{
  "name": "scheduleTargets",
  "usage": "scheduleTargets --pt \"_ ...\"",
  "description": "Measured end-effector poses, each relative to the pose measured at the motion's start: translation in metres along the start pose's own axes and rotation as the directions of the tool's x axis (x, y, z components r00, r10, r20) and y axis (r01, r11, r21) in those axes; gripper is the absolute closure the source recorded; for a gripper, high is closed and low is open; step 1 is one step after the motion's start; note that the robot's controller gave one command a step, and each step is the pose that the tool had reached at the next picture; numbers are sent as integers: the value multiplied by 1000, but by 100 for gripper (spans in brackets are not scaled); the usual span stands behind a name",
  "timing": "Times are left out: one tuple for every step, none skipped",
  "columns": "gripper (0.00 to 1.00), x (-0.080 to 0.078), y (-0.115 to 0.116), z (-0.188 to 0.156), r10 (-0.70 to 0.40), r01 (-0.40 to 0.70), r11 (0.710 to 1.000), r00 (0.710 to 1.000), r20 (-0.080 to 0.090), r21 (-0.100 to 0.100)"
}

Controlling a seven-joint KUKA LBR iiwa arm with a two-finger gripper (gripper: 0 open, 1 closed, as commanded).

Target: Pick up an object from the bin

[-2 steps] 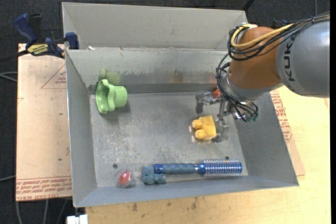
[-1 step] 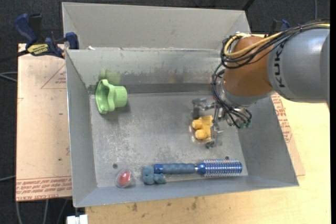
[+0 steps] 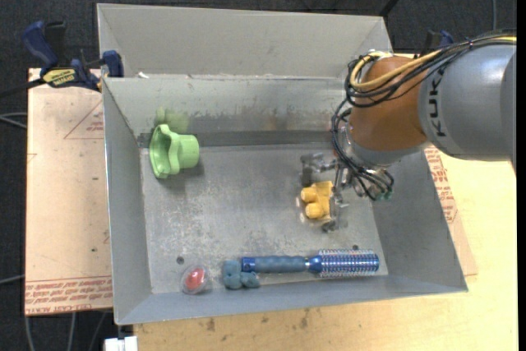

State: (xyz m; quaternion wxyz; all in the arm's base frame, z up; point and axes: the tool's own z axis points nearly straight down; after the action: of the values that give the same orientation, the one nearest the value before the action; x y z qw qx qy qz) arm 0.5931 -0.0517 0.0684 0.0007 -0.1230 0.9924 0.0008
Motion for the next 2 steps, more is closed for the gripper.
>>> scheduleTargets --pt "100 0 0 -1 1 -1 1000 1000 1 0" --pt "100 -2 0 -25 1 -1 1000 1000 4 2"
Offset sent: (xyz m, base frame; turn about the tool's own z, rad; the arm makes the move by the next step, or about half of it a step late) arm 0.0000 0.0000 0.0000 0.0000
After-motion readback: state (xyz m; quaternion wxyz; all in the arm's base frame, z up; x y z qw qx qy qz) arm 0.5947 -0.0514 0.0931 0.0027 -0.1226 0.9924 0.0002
